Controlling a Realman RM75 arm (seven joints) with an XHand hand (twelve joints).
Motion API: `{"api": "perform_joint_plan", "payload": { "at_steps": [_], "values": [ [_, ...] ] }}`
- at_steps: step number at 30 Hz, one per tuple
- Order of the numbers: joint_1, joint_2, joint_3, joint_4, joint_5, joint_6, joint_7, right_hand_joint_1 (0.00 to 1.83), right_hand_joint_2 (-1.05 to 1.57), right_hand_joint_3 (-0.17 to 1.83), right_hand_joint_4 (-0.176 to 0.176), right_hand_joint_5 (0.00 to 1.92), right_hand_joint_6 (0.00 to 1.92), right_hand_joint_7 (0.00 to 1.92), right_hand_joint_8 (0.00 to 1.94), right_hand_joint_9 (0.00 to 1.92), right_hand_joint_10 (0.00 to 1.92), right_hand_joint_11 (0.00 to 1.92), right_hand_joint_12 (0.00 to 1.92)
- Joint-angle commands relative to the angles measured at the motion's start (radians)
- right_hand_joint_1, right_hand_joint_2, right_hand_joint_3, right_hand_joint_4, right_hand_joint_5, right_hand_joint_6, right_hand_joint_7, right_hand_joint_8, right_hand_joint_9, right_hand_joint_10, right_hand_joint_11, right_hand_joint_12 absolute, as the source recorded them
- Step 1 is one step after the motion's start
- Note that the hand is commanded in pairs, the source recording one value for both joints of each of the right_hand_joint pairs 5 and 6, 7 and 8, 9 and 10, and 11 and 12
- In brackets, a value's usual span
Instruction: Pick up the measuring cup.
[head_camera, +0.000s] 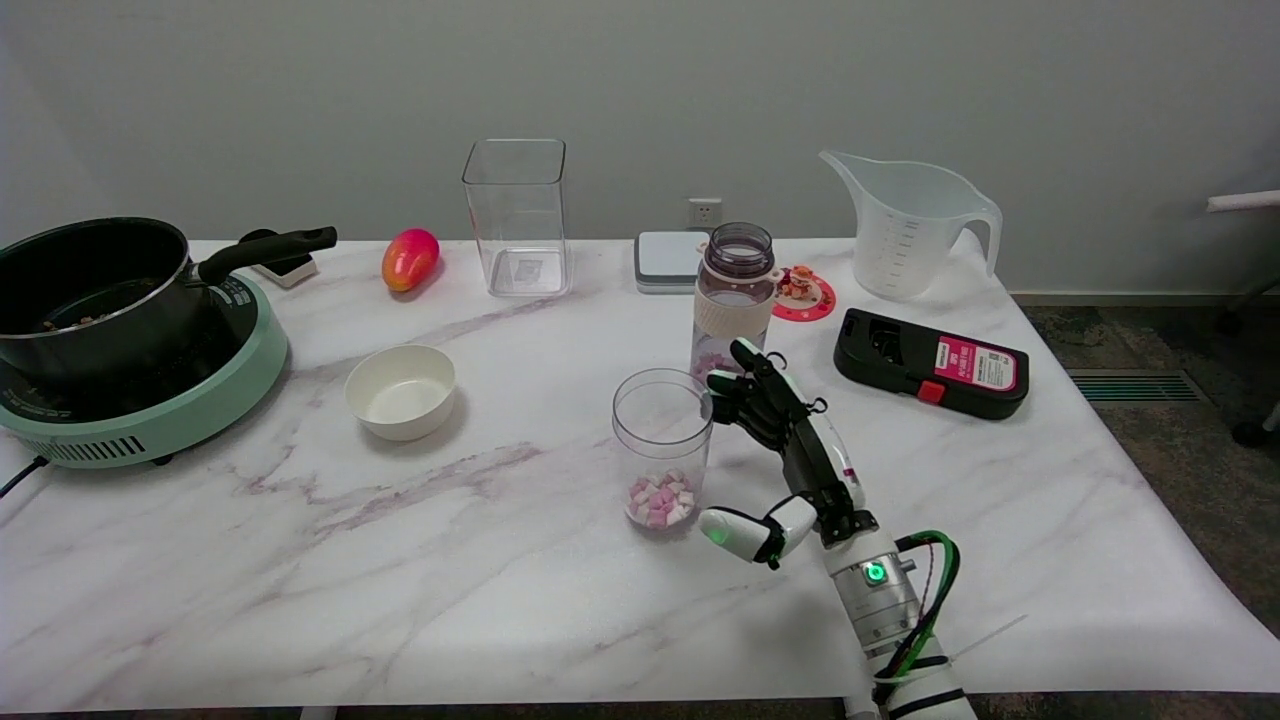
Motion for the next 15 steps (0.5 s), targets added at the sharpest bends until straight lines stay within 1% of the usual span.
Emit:
{"api": "perform_joint_plan", "payload": {
  "at_steps": [1,10,11,12,15],
  "values": [
    [0.091,-0.055,-0.013,-0.079,-0.032,-0.032,0.036,1.12,-0.33,1.14,0.000,0.17,0.17,0.44,0.44,0.51,0.51,0.52,0.52],
    [0.124,-0.067,-0.015,-0.090,-0.081,-0.072,0.097,1.14,-0.30,1.11,0.000,0.17,0.17,0.44,0.44,0.51,0.51,0.52,0.52],
    [0.126,-0.068,-0.015,-0.092,-0.090,-0.076,0.103,1.14,-0.30,1.13,0.000,0.17,0.17,0.44,0.44,0.51,0.51,0.52,0.52],
    [0.127,-0.069,-0.015,-0.094,-0.097,-0.078,0.104,1.14,-0.32,1.20,0.000,0.17,0.17,0.44,0.44,0.52,0.52,0.52,0.52],
    [0.127,-0.077,-0.015,-0.102,-0.111,-0.081,0.117,1.15,-0.32,1.21,0.000,0.17,0.17,0.45,0.45,0.52,0.52,0.52,0.52]
  ]
}}
